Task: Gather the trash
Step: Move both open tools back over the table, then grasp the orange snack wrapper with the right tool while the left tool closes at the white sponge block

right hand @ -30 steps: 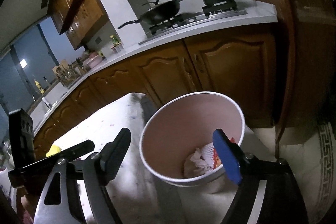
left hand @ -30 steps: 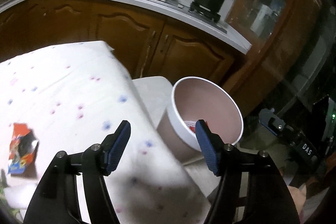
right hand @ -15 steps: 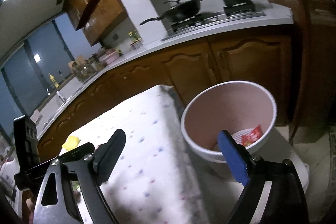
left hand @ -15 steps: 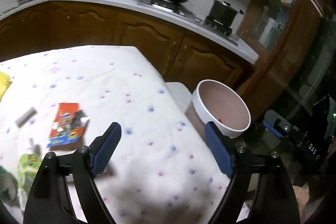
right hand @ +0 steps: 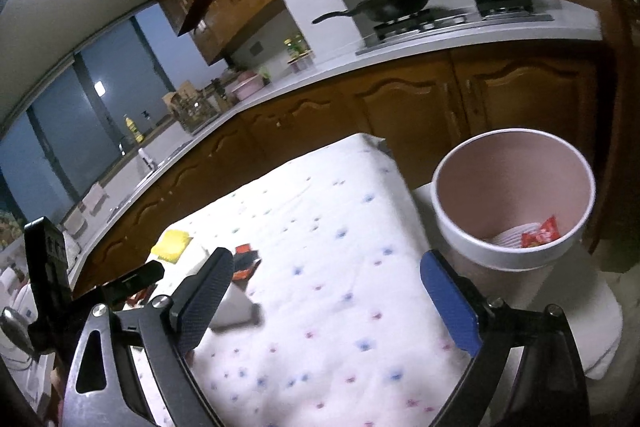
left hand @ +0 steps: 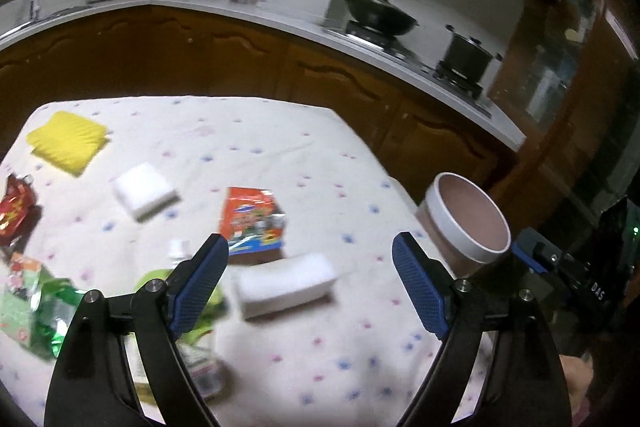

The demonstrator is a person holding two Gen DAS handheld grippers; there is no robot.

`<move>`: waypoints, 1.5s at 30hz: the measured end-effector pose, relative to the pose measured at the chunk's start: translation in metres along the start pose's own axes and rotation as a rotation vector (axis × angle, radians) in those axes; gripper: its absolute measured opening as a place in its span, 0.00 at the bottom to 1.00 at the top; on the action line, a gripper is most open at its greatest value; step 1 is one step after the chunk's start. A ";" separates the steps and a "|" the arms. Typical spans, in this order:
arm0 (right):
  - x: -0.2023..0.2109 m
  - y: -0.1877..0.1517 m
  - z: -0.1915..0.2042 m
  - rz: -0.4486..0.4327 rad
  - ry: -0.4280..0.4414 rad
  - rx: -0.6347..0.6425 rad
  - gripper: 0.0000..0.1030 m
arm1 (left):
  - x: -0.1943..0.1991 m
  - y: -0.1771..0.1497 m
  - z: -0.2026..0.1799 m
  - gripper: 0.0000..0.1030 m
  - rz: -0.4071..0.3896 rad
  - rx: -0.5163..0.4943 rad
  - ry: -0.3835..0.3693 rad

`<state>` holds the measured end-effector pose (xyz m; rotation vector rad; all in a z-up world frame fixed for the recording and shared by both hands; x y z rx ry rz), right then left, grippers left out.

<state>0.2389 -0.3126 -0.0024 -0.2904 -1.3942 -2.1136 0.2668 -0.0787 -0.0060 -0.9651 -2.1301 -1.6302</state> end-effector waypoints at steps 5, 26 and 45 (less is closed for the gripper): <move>-0.009 -0.008 0.023 0.021 0.025 0.026 0.93 | 0.012 -0.003 0.027 0.83 -0.012 0.035 0.034; -0.063 -0.020 0.099 0.092 0.109 0.110 0.93 | 0.028 0.010 0.114 0.83 -0.009 0.116 0.158; -0.172 -0.030 0.132 0.328 0.114 0.184 0.54 | -0.067 0.034 0.141 0.83 0.198 -0.040 0.239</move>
Point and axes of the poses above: each gripper's, at about its wrist camera, not at the fingertips, and x roughly against the way its jaws point, z to its left, y to its top, the point moved 7 cm from there along -x, roughly the way its jaws point, and after that the axes turned 2 degrees about x, right-handed, at the moved point
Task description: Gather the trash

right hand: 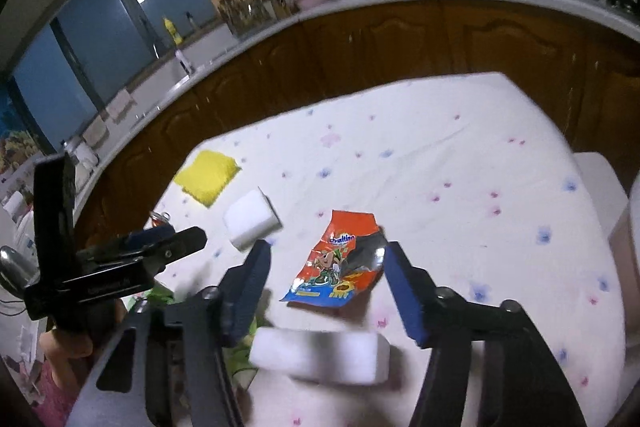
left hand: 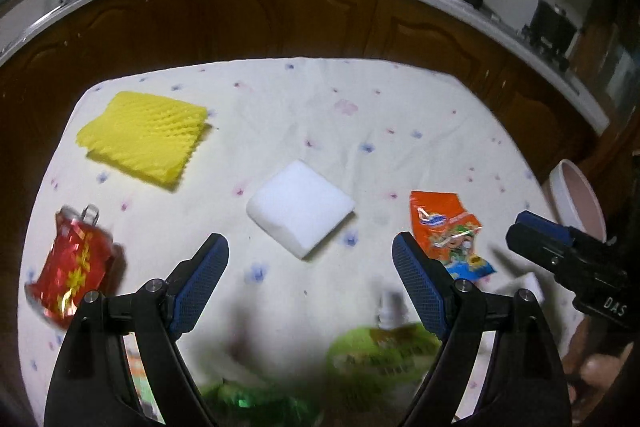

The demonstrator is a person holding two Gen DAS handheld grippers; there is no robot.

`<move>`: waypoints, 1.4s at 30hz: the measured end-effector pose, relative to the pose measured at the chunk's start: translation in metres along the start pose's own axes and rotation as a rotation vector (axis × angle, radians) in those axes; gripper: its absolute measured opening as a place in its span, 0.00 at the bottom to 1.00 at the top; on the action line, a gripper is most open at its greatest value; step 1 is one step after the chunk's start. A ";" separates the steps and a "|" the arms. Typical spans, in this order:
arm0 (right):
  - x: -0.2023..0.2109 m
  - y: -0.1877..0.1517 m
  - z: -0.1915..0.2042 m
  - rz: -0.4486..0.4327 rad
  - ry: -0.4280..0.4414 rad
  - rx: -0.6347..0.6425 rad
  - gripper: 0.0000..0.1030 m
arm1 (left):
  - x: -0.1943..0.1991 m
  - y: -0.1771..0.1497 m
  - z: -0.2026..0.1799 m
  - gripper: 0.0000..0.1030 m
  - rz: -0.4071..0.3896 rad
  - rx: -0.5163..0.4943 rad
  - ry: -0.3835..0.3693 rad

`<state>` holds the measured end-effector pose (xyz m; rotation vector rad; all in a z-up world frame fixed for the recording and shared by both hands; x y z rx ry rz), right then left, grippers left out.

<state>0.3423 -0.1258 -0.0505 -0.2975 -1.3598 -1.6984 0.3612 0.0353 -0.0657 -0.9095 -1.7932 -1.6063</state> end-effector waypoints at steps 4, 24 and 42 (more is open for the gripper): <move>-0.022 -0.001 -0.006 0.088 -0.015 -0.008 0.46 | -0.021 0.002 -0.003 0.83 0.054 -0.060 0.027; -0.010 0.006 -0.011 0.020 0.018 -0.033 0.01 | -0.029 0.000 -0.008 0.05 0.098 -0.118 0.009; 0.056 0.004 -0.044 -0.110 0.026 -0.106 0.01 | -0.026 0.009 -0.028 0.82 0.060 -0.197 0.104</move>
Point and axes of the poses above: each gripper's, at about its wrist camera, not at the fingertips, and x roughly against the way its jaws point, z to its left, y to its top, the point moved 7 cm from there along -x, roughly the way its jaws point, and after that the axes turned 2 degrees about x, right-handed, at the moved point
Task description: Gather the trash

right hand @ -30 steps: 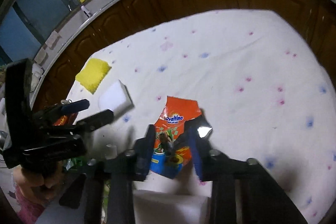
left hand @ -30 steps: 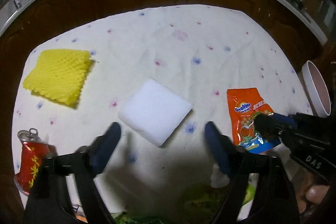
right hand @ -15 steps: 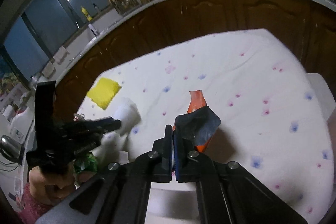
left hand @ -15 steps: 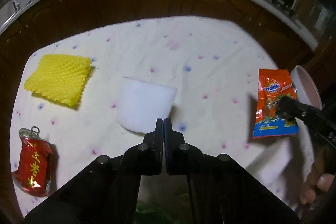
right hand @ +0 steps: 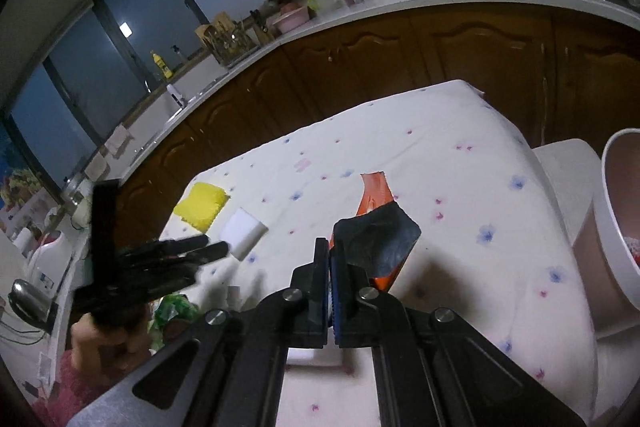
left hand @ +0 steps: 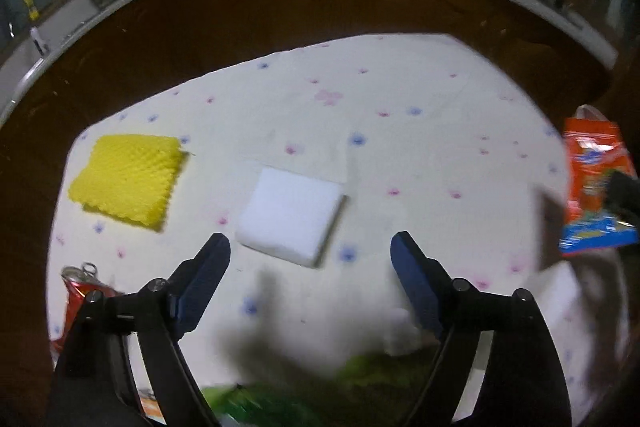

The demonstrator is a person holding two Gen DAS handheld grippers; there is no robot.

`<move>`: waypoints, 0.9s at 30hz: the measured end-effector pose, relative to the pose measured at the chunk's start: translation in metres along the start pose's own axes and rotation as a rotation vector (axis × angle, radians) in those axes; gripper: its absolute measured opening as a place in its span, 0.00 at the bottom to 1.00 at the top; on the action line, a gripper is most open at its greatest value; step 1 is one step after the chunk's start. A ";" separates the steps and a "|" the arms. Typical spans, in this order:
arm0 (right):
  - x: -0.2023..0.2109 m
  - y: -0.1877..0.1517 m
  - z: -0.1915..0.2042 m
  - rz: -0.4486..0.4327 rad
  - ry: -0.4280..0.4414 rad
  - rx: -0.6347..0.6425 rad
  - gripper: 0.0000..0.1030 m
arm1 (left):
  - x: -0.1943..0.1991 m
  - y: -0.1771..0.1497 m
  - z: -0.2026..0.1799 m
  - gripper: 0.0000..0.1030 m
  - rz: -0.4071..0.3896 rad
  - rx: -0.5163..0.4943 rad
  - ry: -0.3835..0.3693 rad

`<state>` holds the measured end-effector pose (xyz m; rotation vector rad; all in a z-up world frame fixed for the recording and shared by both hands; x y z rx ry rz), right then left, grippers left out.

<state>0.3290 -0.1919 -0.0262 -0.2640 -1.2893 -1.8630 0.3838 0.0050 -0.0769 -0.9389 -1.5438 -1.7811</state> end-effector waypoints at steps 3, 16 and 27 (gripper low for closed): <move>0.002 -0.001 -0.004 -0.002 0.002 -0.012 0.01 | -0.020 0.003 0.002 0.82 0.076 -0.006 -0.005; 0.013 0.001 -0.006 -0.033 0.017 -0.024 0.01 | -0.032 0.009 0.012 0.32 0.113 -0.007 -0.012; 0.041 -0.003 -0.010 -0.079 0.021 -0.030 0.01 | 0.023 0.010 -0.006 0.08 -0.031 0.078 -0.136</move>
Point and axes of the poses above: each gripper's, at about its wrist camera, not at the fingertips, and x roughly against the way its jaws point, z to its left, y to its top, the point moved 7 cm from there along -x, roughly the way its jaws point, and after that the axes turned 2 degrees about x, right-handed, at the moved point
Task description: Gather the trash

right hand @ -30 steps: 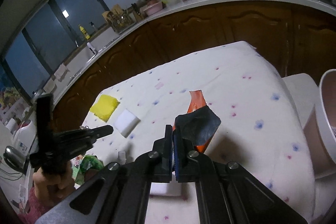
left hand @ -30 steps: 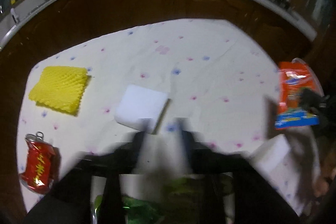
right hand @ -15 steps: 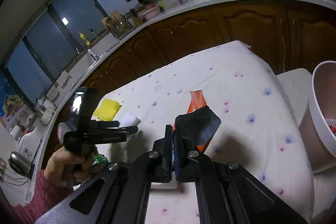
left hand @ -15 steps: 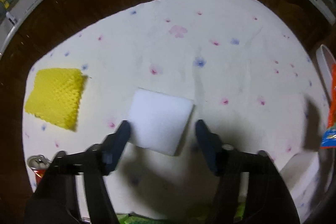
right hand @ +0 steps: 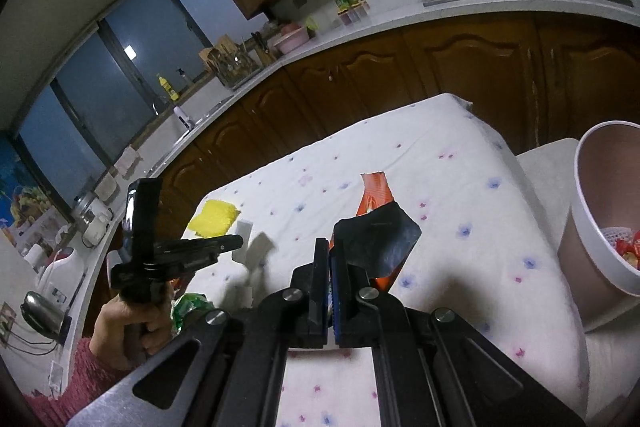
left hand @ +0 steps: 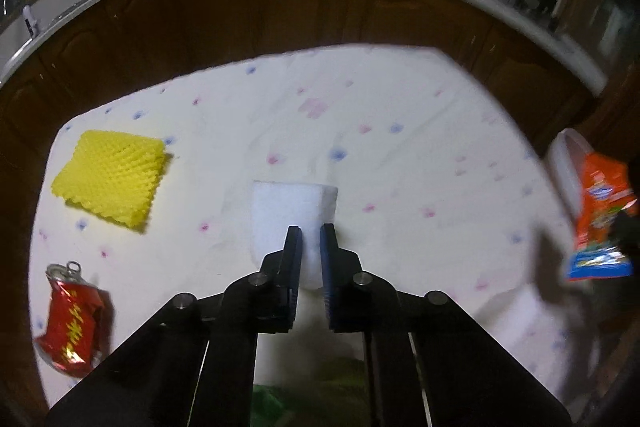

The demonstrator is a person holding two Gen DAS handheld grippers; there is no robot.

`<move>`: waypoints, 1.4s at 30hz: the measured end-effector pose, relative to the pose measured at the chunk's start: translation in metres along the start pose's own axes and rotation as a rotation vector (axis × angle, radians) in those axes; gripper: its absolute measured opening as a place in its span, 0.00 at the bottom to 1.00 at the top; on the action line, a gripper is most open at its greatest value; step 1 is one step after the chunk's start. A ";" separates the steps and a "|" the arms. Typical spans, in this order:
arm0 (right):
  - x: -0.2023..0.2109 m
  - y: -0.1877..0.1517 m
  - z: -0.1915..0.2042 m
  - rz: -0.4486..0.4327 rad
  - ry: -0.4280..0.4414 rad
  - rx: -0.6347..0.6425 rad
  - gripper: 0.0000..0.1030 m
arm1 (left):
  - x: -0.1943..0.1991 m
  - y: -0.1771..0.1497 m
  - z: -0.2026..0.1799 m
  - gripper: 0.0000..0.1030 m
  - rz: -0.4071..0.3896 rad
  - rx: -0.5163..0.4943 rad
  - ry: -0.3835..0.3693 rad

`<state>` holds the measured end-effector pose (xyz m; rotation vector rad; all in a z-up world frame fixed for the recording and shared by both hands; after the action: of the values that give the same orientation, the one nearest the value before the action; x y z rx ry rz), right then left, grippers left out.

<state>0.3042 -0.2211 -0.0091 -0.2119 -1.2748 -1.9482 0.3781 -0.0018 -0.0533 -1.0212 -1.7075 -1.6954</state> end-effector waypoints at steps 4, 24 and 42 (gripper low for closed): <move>0.014 -0.002 -0.006 -0.019 -0.008 -0.007 0.01 | 0.031 0.003 -0.023 0.08 -0.074 -0.007 -0.054; 0.111 -0.005 -0.101 -0.128 -0.176 -0.109 0.01 | 0.072 -0.002 -0.215 0.08 -0.150 -0.168 -0.346; 0.150 0.009 -0.198 -0.162 -0.300 -0.189 0.01 | 0.042 0.021 -0.363 0.08 -0.124 -0.316 -0.534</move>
<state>0.2607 -0.4653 -0.0204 -0.5270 -1.3289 -2.2413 0.3189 -0.3553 0.0219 -1.6652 -1.8818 -1.9339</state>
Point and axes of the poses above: each gripper's, at about its wrist camera, not at the fingertips, and x roughly against the way its jaws point, z to its left, y to its top, the point moved 7 cm from there along -x, roughly the way its jaws point, and after that the axes turned 2 degrees about x, right-handed, at the moved point
